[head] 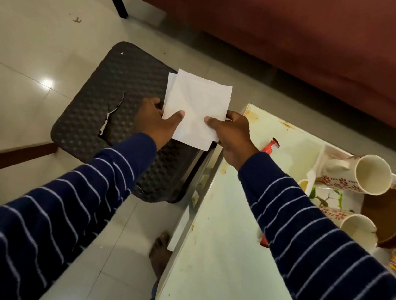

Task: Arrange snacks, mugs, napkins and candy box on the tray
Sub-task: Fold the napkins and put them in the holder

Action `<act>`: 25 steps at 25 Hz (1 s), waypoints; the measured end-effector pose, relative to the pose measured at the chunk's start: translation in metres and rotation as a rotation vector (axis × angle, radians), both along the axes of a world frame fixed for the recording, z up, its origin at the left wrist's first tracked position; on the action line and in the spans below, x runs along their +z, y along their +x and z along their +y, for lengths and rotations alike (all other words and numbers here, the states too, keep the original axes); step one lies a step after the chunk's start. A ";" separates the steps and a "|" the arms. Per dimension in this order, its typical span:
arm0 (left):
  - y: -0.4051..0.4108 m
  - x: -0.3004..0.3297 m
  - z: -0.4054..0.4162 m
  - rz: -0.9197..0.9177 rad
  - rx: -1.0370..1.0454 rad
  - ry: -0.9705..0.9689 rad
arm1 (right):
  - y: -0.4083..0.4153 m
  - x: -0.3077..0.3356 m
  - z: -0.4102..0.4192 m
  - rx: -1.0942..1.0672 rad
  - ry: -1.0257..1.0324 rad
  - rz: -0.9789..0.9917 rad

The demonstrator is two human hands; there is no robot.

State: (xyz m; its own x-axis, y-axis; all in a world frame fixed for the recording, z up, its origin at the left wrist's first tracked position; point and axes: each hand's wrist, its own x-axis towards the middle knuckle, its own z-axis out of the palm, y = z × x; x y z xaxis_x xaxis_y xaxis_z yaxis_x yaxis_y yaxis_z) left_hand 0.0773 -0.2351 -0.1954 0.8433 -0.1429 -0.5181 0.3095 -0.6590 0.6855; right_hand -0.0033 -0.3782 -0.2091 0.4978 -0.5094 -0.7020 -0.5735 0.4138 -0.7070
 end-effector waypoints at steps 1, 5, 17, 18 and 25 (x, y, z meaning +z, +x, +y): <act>0.000 0.000 -0.001 0.034 0.013 -0.029 | -0.002 0.001 0.000 -0.017 0.021 -0.008; -0.012 0.007 0.005 0.206 0.002 -0.155 | -0.025 0.013 0.000 0.063 0.047 -0.059; -0.167 0.048 0.002 0.958 0.007 -0.637 | -0.226 0.071 -0.037 0.062 0.297 -0.166; -0.179 0.051 -0.005 0.958 -0.036 -0.611 | -0.245 0.076 -0.041 0.088 0.278 -0.166; -0.252 0.078 -0.063 0.861 -0.323 -0.462 | -0.349 0.119 -0.059 0.256 0.037 -0.146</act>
State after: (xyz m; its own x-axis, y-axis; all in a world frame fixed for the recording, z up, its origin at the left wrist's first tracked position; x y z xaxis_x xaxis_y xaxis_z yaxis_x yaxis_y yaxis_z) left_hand -0.1751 -0.2977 -0.1176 0.0975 -0.6362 -0.7654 0.6706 -0.5262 0.5229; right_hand -0.3519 -0.4376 -0.0905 0.7041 -0.3297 -0.6289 -0.5557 0.2956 -0.7771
